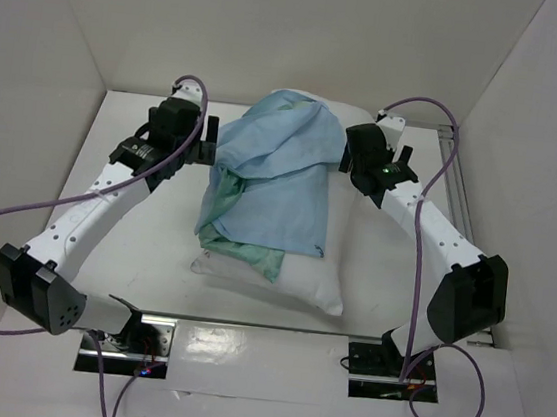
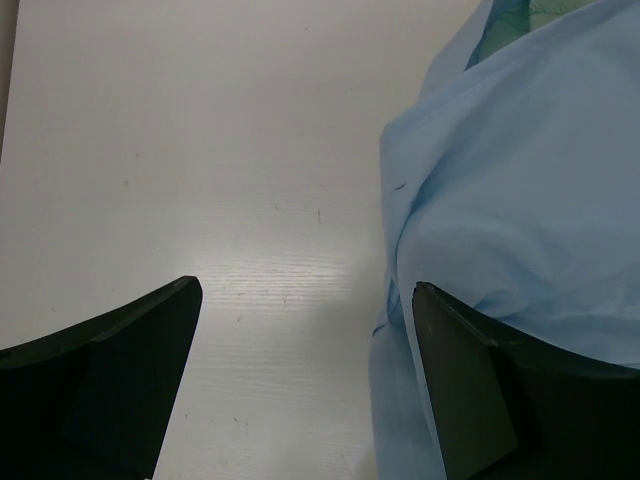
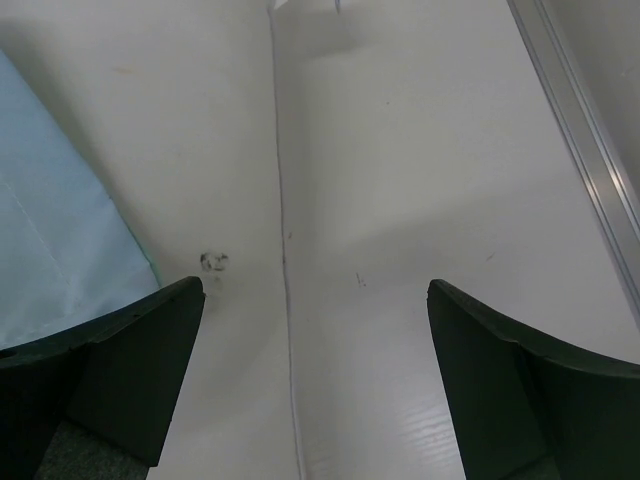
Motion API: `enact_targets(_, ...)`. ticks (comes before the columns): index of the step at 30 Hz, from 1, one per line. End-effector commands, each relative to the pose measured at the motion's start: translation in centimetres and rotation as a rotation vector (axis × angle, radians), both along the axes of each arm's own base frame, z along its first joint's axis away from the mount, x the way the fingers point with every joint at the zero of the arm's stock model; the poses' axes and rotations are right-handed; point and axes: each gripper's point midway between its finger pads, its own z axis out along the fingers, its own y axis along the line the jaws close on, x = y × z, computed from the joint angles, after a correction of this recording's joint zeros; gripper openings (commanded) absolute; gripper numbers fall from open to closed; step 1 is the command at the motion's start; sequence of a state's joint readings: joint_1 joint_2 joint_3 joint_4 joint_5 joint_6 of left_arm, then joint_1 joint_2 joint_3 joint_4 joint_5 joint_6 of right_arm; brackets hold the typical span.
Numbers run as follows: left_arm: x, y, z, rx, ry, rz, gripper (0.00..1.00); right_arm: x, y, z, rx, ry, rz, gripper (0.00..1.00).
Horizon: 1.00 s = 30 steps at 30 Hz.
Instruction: Put the pillow into the pillowcase
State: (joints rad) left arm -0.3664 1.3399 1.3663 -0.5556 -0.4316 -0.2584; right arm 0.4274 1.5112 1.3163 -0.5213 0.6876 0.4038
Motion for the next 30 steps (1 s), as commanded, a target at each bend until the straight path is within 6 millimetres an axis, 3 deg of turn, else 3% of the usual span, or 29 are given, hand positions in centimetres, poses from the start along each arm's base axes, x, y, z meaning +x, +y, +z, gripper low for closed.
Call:
enact_targets(1,0.1,-0.7,2.9,-0.016,-0.067,-0.016,1.0,0.3,0.5,1.8,0.055,-0.064,0.021,1.0)
enact_targets(5,-0.1,-2.8,6.0,-0.134,-0.128,-0.091,1.0,-0.3,1.1,2.2,0.069,-0.039,0.081,1.0)
enact_targets(6,-0.3,-4.3,6.1,-0.171,-0.103,-0.166,1.0,-0.5,1.7,2.9,0.08,-0.047,0.1,1.0)
enact_targets(11,-1.3,-7.5,5.9,-0.25,-0.02,-0.327,1.0,-2.1,2.6,3.2,0.068,0.01,0.179,1.0)
enact_targets(20,-2.0,-8.9,1.7,-0.33,0.1,-0.328,0.95,-7.5,3.3,3.4,0.092,0.08,0.273,1.0)
enact_targets(23,-1.8,-9.4,-0.7,-0.316,0.16,-0.327,0.99,-8.8,3.5,3.6,0.107,0.117,0.317,1.0)
enact_targets(28,-3.7,-10.0,-5.9,-0.283,0.31,-0.282,0.99,-10.4,4.5,4.7,0.157,0.134,0.386,1.0)
enact_targets(30,-4.1,-9.9,-7.9,-0.297,0.318,-0.267,0.94,-11.1,5.5,5.0,0.187,0.137,0.445,1.0)
